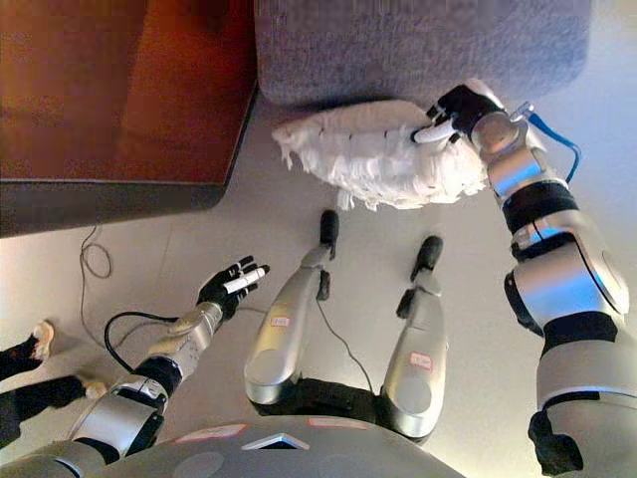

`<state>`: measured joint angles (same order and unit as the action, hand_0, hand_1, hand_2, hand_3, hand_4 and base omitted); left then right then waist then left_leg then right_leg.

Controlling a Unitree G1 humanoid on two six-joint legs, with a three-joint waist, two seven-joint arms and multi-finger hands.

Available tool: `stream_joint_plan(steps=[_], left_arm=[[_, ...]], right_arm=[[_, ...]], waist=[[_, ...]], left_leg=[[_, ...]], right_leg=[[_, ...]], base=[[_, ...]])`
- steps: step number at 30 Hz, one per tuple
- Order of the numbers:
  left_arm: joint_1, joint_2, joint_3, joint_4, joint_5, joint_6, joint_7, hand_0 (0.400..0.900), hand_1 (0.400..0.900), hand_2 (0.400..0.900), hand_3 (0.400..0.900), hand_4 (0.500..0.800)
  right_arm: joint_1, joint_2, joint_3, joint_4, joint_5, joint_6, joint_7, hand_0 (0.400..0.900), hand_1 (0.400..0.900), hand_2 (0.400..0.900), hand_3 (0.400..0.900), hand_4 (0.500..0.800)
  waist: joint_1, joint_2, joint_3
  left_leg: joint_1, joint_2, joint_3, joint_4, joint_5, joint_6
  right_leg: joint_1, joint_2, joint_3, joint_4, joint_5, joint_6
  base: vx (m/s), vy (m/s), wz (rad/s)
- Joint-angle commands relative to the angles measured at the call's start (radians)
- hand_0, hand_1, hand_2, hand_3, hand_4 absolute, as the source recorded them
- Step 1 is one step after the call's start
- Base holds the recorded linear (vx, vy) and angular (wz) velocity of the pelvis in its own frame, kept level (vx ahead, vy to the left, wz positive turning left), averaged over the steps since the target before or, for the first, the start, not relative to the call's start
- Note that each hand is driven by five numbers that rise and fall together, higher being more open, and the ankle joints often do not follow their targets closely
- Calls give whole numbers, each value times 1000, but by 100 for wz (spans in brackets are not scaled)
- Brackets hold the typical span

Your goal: Pick up the pillow and put it on the sofa.

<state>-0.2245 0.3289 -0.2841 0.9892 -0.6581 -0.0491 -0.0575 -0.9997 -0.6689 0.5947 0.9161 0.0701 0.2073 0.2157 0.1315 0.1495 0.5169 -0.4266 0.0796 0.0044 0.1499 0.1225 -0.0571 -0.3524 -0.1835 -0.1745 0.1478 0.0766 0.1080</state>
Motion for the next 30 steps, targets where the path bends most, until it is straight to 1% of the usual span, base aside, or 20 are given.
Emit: stream_joint_plan(steps=[1, 3, 5, 7, 9, 10, 12, 14, 16, 18, 23, 26, 28, 30], left_arm=[[80, 75, 9, 75, 79, 23, -16, 900, 900, 900, 900, 800], [93, 78, 21, 86, 106, 43, -14, 900, 900, 900, 900, 800], [112, 81, 32, 108, 132, 53, -16, 900, 900, 900, 900, 800], [125, 82, 45, 124, 152, 56, -16, 900, 900, 900, 900, 800], [153, 85, 71, 153, 187, 68, -17, 900, 900, 900, 900, 800], [159, 85, 76, 157, 194, 68, -17, 900, 900, 900, 900, 800], [184, 87, 101, 177, 234, 80, -15, 900, 900, 900, 900, 800], [199, 92, 121, 189, 267, 90, -18, 900, 900, 900, 900, 800], [208, 93, 130, 198, 280, 93, -20, 900, 900, 900, 900, 800], [224, 88, 146, 212, 307, 99, -18, 900, 900, 900, 900, 800], [252, 78, 166, 246, 347, 101, -26, 900, 900, 900, 900, 800], [262, 74, 171, 267, 357, 110, -31, 900, 900, 900, 900, 800], [262, 73, 172, 278, 354, 108, -31, 900, 900, 900, 900, 800], [264, 69, 176, 293, 359, 108, -33, 900, 900, 900, 900, 800]], right_arm=[[-50, -111, -43, -215, 72, -81, 46, 400, 400, 400, 400, 500], [-6, -119, -71, -267, 71, -84, 71, 400, 400, 400, 400, 500], [40, -128, -95, -321, 79, -78, 95, 400, 400, 400, 400, 500], [75, -130, -114, -355, 75, -76, 114, 400, 400, 400, 400, 500], [138, -132, -146, -403, 71, -71, 161, 400, 400, 400, 400, 500], [149, -133, -152, -409, 69, -76, 170, 400, 400, 400, 400, 500], [197, -141, -179, -458, 73, -64, 219, 400, 400, 400, 400, 500], [228, -151, -201, -507, 92, -49, 249, 400, 400, 400, 400, 500], [240, -158, -212, -534, 99, -50, 264, 400, 400, 400, 400, 500], [251, -177, -230, -582, 130, -29, 303, 400, 400, 400, 400, 500], [239, -221, -256, -621, 237, 2, 389, 400, 400, 400, 400, 500], [208, -242, -262, -630, 330, 16, 395, 400, 400, 400, 400, 500], [187, -245, -261, -628, 358, 18, 391, 400, 400, 400, 400, 500], [140, -254, -260, -614, 424, 32, 373, 400, 400, 400, 400, 500]], waist=[[-33, -51, -50], [-38, -77, -84], [-41, -98, -122], [-44, -113, -144], [-50, -139, -194], [-51, -143, -202], [-53, -165, -249], [-55, -182, -281], [-56, -193, -299], [-59, -210, -333], [-61, -241, -387], [-62, -254, -408], [-63, -259, -414], [-63, -267, -426]], left_leg=[[134, 23, 68, -142, 7, -18], [178, 27, 76, -171, 2, -19], [212, 32, 80, -198, 2, -20], [231, 34, 82, -210, 0, -21], [262, 39, 85, -220, -2, -20], [267, 39, 85, -221, -3, -20], [297, 44, 90, -227, -10, -18], [319, 46, 93, -229, -16, -16], [332, 48, 95, -230, -20, -16], [355, 51, 97, -231, -29, -14], [392, 55, 101, -232, -42, -16], [409, 55, 103, -232, -48, -17], [417, 55, 104, -232, -51, -18], [430, 55, 104, -235, -56, -19]], right_leg=[[78, -8, -24, 77, -107, 8], [133, -3, -27, 36, -102, 16], [175, 2, -31, -1, -91, 22], [202, 4, -37, -21, -87, 25], [244, 6, -43, -49, -77, 30], [251, 6, -45, -54, -75, 30], [288, 10, -48, -70, -72, 33], [311, 13, -50, -79, -68, 36], [328, 14, -50, -86, -67, 38], [350, 17, -48, -95, -65, 40], [391, 21, -40, -113, -60, 45], [407, 24, -33, -119, -58, 46], [413, 24, -32, -123, -56, 48], [420, 22, -30, -127, -48, 53]], base=[[117, -86, 5], [141, -91, 4], [144, -85, 1], [120, -65, 0], [175, -60, 1], [163, -44, 2], [179, -50, 3], [175, -48, 2], [128, -20, 1], [144, -9, -2], [132, -6, 0], [89, 20, 0], [65, 18, 0], [66, 12, 3]])
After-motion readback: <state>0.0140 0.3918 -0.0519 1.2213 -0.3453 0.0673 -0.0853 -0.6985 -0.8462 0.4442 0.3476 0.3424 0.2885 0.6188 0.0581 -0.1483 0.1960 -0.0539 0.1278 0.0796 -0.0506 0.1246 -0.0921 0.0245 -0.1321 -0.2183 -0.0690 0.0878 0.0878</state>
